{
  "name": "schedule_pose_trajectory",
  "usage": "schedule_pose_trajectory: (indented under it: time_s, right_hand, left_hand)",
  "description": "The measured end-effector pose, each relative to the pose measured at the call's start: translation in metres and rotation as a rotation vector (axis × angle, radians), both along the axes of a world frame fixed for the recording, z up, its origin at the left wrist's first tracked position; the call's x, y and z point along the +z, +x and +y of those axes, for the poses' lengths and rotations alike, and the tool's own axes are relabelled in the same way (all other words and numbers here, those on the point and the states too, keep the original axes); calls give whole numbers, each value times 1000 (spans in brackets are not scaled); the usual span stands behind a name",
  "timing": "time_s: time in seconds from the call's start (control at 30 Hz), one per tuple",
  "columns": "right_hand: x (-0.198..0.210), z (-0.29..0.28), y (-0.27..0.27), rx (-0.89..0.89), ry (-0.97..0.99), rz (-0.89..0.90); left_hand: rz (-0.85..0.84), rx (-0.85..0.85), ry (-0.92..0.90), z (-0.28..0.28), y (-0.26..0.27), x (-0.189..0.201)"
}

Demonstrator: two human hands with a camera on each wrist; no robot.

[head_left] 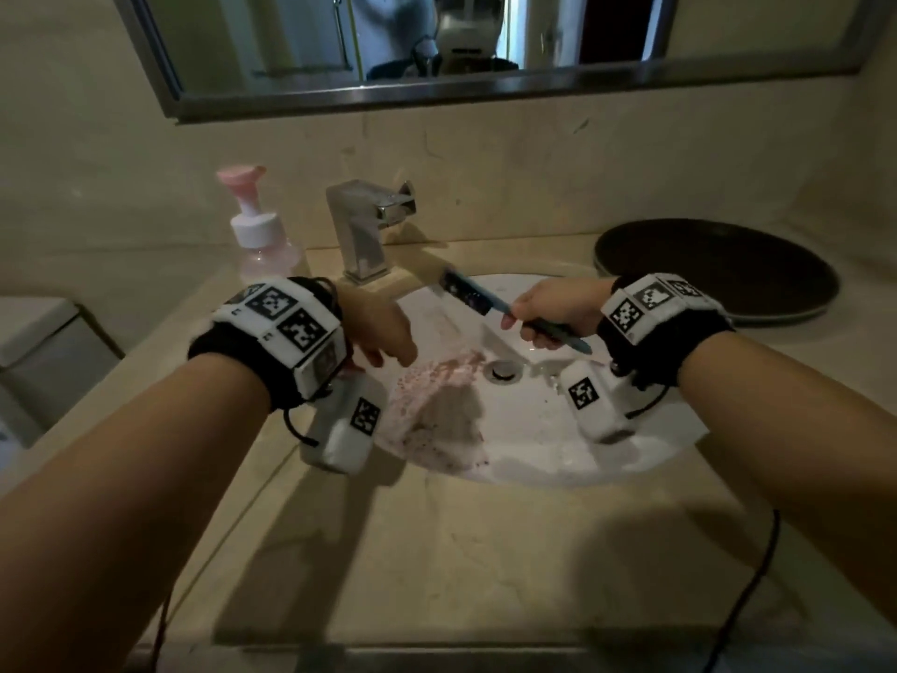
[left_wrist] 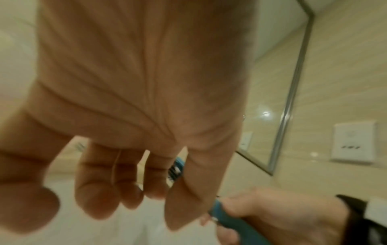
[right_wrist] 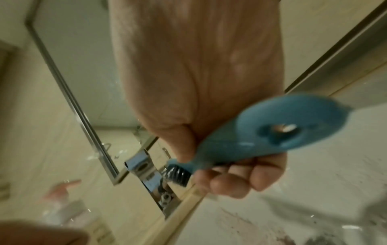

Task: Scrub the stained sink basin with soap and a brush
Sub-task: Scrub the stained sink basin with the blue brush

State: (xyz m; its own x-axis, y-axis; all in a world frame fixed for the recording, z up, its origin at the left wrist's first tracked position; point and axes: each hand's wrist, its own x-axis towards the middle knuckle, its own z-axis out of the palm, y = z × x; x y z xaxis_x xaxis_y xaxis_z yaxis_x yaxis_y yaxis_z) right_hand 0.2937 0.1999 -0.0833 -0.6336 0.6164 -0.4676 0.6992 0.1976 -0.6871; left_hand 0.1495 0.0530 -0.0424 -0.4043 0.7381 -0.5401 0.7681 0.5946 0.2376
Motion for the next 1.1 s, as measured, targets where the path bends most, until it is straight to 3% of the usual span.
schedule_pose_trajectory:
  time_s: [0.1, 0.2, 0.4, 0.63, 0.8, 0.93, 1.1]
  right_hand:
    - [13, -10, 14, -121, -166, 162]
    - [16, -15, 25, -244, -257, 361]
    - [15, -25, 39, -364, -368, 516]
    - [8, -22, 45, -389, -396, 526]
    - [9, -11, 68, -372, -254, 300]
    - [12, 4, 105, -526, -132, 190]
    - [9, 24, 143, -800, -141, 318]
  left_hand:
    - [-136, -10, 91, 17, 31, 0]
    - [-248, -49, 73, 28, 59, -5]
    - [-433, 22, 163, 36, 83, -16]
    - [-531, 72, 258, 42, 97, -24]
    - [-607, 104, 282, 42, 90, -25]
    - [-530, 124, 297, 41, 74, -27]
    - [-530, 199, 276, 43, 61, -28]
